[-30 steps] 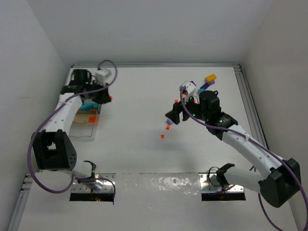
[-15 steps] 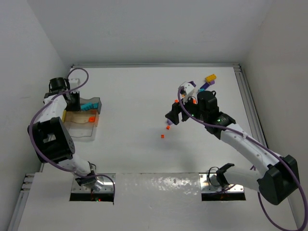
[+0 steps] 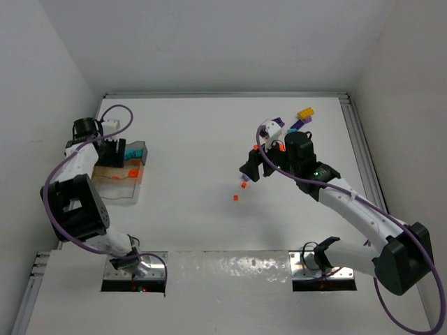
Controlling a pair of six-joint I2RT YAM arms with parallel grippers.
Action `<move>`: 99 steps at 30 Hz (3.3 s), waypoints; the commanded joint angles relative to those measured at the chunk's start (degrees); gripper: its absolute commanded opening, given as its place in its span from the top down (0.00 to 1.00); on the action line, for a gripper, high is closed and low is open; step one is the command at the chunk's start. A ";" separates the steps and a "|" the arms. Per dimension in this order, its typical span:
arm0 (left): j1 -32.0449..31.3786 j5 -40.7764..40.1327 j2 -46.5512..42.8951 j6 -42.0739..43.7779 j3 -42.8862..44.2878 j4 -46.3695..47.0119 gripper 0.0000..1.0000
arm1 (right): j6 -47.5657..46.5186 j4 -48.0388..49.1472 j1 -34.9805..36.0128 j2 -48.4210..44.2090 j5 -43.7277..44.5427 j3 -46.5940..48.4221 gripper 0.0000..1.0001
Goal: Sort the legos into containers by color
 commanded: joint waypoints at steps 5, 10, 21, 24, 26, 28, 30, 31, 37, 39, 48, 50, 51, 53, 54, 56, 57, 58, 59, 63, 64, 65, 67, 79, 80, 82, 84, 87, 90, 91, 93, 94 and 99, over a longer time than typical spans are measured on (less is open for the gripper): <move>-5.35 6.27 -6.21 -0.78 7.65 5.32 0.37 | 3.15 0.18 0.04 0.20 3.97 2.05 0.25; -28.63 12.59 -12.19 8.01 6.43 5.59 0.36 | 8.78 -8.95 -0.84 3.54 20.57 5.03 0.24; -60.30 18.73 3.34 14.71 6.07 1.11 0.15 | 20.65 -18.28 -7.69 -0.58 36.85 0.21 0.20; -60.65 20.42 9.68 13.56 8.44 1.89 0.00 | 21.53 -18.37 -8.05 -3.39 36.94 -1.45 0.20; -61.61 19.81 12.23 13.38 8.62 4.34 0.00 | 21.71 -18.02 -8.05 -4.36 36.59 -2.16 0.20; -63.45 17.70 13.55 12.68 7.75 8.46 0.00 | 21.71 -17.41 -8.14 -5.50 35.89 -3.48 0.20; -64.34 14.71 14.34 11.01 7.05 11.63 0.00 | 21.19 -16.79 -8.14 -6.12 34.92 -4.36 0.20; -64.69 14.27 15.04 10.83 6.95 12.17 0.01 | 21.10 -16.36 -8.14 -6.73 34.48 -4.62 0.20; -66.27 13.21 18.30 11.79 7.30 11.83 0.17 | 20.39 -14.60 -8.14 -9.20 34.48 -6.65 0.20; -67.59 12.25 19.44 12.15 7.13 11.48 0.19 | 20.22 -13.90 -8.14 -9.55 34.74 -7.17 0.20; -69.00 9.60 21.38 12.32 6.86 14.82 0.25 | 19.60 -13.89 -8.14 -8.93 33.87 -7.09 0.20; -69.09 9.26 21.55 12.41 6.60 14.73 0.34 | 19.69 -13.80 -8.14 -9.02 34.21 -7.09 0.20; -69.09 9.17 21.64 12.76 6.60 14.47 0.38 | 19.69 -13.72 -8.14 -9.02 34.82 -7.17 0.21; -69.09 9.60 21.55 13.29 6.60 12.80 0.46 | 19.43 -13.37 -8.14 -9.11 35.36 -7.09 0.21; -69.09 10.22 21.47 13.99 6.34 12.27 0.49 | 19.42 -13.28 -8.14 -9.02 35.88 -6.91 0.21; -69.09 10.83 21.03 14.35 6.08 11.65 0.61 | 19.34 -12.58 -8.14 -9.02 36.41 -6.91 0.21; -69.09 11.45 20.85 13.91 6.16 11.65 0.66 | 19.34 -12.40 -8.14 -8.93 36.67 -6.91 0.21; -69.09 11.63 20.68 13.12 6.16 12.09 0.73 | 19.08 -12.14 -8.14 -8.85 36.68 -6.91 0.21; -69.00 11.72 20.59 11.99 6.60 12.35 0.90 | 19.07 -11.96 -8.14 -8.67 36.59 -6.74 0.21; -67.25 12.85 19.19 3.30 9.50 11.57 1.00 | 18.81 -12.40 -8.14 -7.62 35.80 -5.86 0.21; -64.81 13.47 18.57 1.45 9.59 11.13 1.00 | 18.72 -12.48 -8.14 -7.53 35.71 -5.86 0.21; -63.13 14.26 17.09 -0.05 9.50 10.69 1.00 | 18.55 -12.40 -8.14 -7.44 35.71 -5.86 0.21; -59.35 17.07 15.50 -3.05 9.76 7.37 1.00 | 18.46 -12.05 -8.14 -7.18 35.45 -6.12 0.21; -22.30 9.09 -13.66 -0.68 5.56 -1.98 1.00 | 20.57 -7.48 -8.14 -2.08 32.02 -6.56 0.22; -18.85 8.82 -14.39 0.27 4.24 -2.49 1.00 | 20.65 -7.30 -8.14 -1.73 31.50 -6.56 0.22; -10.14 7.68 -13.79 1.95 3.09 -2.94 1.00 | 20.83 -6.34 -8.14 -1.20 31.05 -6.47 0.22; -3.39 8.55 -10.73 3.70 2.56 -4.25 1.00 | 20.74 -5.63 -8.14 -0.24 30.53 -6.39 0.22; 0.16 9.87 -5.53 6.61 2.65 -5.84 1.00 | 20.13 -5.98 -8.14 1.08 29.74 -4.90 0.22; 0.96 9.26 -2.09 7.32 2.47 -5.05 1.00 | 19.43 -7.03 -8.14 1.88 29.73 -3.49 0.22; 1.05 8.91 -1.57 7.05 1.95 -4.26 1.00 | 19.25 -7.21 -8.14 1.88 29.82 -3.05 0.22; 0.96 8.29 -0.60 7.40 0.81 -2.42 1.00 | 18.99 -7.65 -8.14 1.61 30.52 -3.31 0.22; 0.96 7.85 0.01 7.66 0.45 -1.45 0.96 | 18.99 -7.74 -8.14 1.18 30.78 -3.48 0.22; 1.05 6.71 1.95 10.30 0.18 -1.97 0.60 | 19.34 -8.35 -8.14 0.30 31.32 -4.36 0.22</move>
